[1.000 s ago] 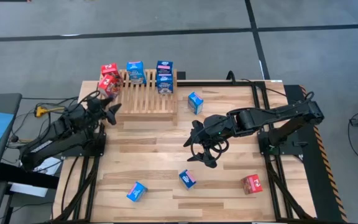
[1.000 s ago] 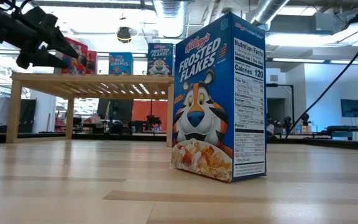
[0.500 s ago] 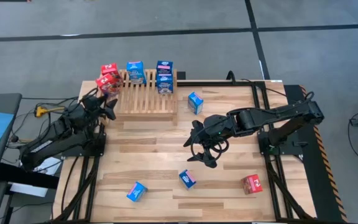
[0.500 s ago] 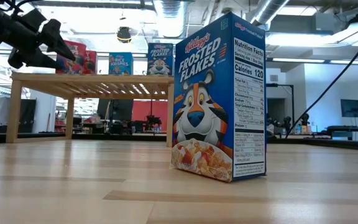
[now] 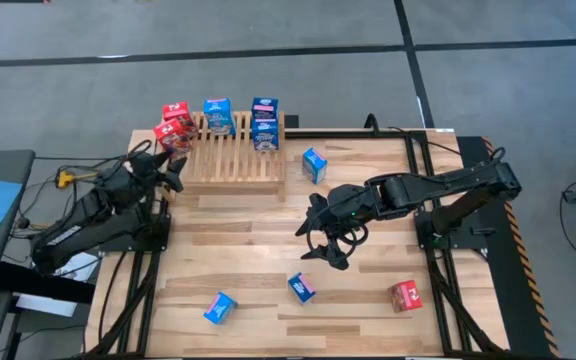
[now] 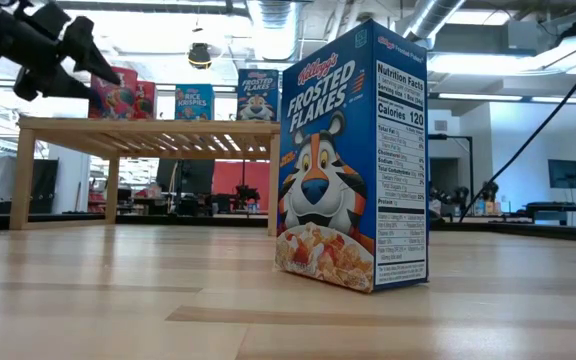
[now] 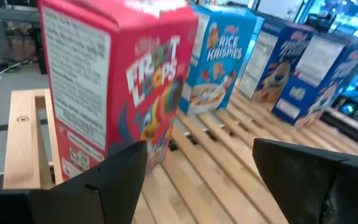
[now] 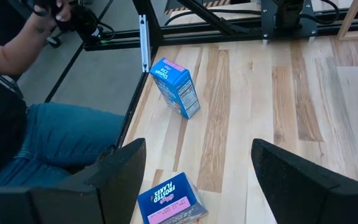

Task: Stack cereal on shelf
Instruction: Put the top red cereal box the aligned with the other red cereal box on the shelf

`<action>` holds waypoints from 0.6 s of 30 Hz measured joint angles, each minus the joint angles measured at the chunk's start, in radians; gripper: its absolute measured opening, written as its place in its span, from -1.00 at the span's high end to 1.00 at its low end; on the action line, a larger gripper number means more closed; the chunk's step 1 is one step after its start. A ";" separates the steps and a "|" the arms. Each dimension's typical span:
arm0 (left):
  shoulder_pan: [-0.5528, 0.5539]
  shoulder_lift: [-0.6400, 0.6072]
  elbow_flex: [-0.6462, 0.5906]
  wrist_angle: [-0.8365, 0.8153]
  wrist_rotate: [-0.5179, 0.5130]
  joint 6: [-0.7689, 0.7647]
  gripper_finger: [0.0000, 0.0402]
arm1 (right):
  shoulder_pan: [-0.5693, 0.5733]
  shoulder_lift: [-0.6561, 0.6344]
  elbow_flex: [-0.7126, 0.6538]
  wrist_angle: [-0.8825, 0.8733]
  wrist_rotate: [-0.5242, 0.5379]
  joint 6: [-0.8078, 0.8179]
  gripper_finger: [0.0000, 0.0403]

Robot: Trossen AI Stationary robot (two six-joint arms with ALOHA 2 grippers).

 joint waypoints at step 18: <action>0.000 0.000 0.176 -0.050 0.014 -0.171 -0.41 | 0.000 0.000 0.000 0.000 0.000 0.010 -0.58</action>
